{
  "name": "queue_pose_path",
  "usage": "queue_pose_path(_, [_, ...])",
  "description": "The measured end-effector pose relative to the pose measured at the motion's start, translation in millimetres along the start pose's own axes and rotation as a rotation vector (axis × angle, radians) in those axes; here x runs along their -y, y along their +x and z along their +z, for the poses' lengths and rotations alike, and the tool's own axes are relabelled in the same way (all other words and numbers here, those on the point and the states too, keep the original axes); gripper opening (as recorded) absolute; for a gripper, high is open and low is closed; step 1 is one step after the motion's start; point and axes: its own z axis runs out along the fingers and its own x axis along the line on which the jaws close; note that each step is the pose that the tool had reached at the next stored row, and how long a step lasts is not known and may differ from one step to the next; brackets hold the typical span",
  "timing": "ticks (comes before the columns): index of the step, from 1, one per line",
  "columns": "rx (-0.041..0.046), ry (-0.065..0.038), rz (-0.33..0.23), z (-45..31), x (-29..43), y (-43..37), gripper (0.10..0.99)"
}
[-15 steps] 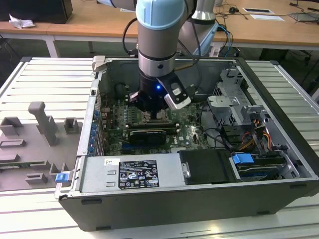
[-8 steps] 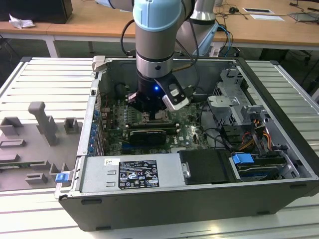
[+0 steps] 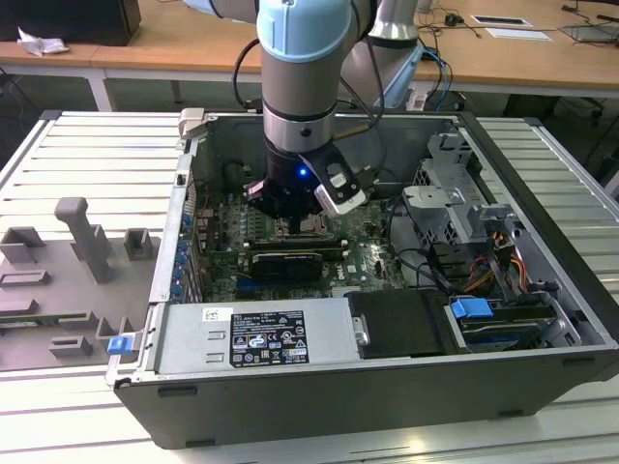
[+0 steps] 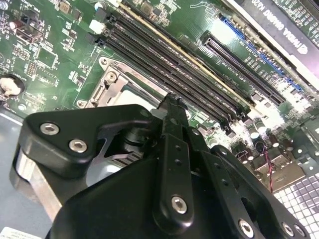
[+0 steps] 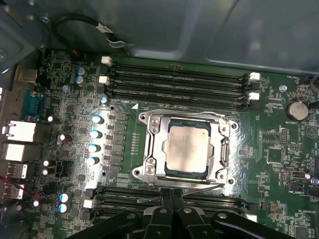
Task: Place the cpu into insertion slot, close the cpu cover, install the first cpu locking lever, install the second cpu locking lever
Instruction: 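Install the second cpu locking lever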
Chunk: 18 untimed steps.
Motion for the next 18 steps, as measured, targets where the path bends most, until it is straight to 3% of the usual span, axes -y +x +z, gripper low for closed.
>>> queue_pose_path(6, [0.0006,-0.001,-0.001,0.8,-0.2,2.8,0.106])
queue_pose_path(9, [0.0010,-0.004,-0.001,1.1,-0.4,9.1,0.106])
queue_pose_path(10, [0.0014,-0.007,-0.001,1.0,-0.1,15.7,0.106])
queue_pose_path(13, [0.0015,-0.008,-0.001,2.1,0.3,17.0,0.106])
queue_pose_path(16, [0.0037,-0.029,-0.001,4.0,2.3,17.4,0.106])
queue_pose_path(17, [0.0056,-0.049,0.000,4.2,3.8,17.9,0.106])
queue_pose_path(18, [0.0068,-0.059,0.000,4.2,4.7,18.4,0.106])
